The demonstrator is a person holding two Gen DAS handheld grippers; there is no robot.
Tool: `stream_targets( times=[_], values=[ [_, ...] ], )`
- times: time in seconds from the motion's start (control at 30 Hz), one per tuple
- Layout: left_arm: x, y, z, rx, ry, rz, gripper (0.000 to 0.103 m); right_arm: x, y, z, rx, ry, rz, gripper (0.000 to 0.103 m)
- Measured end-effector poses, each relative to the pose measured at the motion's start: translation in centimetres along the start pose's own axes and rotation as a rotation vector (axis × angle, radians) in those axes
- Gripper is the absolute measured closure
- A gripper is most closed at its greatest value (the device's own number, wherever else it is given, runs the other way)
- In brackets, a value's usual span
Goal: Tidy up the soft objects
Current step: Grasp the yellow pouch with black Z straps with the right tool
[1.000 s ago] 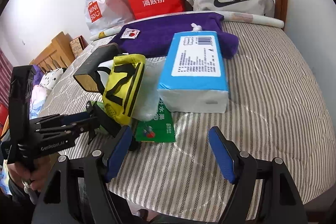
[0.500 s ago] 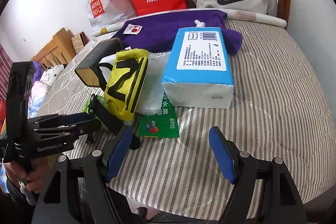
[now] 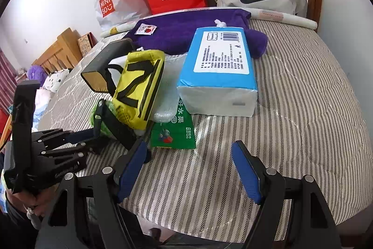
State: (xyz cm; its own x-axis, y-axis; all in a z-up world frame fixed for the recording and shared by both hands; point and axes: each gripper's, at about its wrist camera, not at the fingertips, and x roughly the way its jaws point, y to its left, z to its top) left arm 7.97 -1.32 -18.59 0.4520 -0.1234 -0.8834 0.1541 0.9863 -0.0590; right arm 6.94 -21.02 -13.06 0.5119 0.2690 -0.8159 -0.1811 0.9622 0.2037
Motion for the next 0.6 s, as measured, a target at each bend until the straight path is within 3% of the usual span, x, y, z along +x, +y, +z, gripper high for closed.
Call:
stream_targets(
  times=[0.3,0.6],
  values=[
    [0.1,1.9,0.1,-0.033,-0.007,-0.046,0.081,0.7,0.1,0.0,-0.002,0.019,-0.004,0.028],
    [-1.3,3.5,0.2,-0.037,-0.056,-0.036,0.083,1.1,2.2,-0.3,-0.081,0.022,0.028,0.028]
  ],
)
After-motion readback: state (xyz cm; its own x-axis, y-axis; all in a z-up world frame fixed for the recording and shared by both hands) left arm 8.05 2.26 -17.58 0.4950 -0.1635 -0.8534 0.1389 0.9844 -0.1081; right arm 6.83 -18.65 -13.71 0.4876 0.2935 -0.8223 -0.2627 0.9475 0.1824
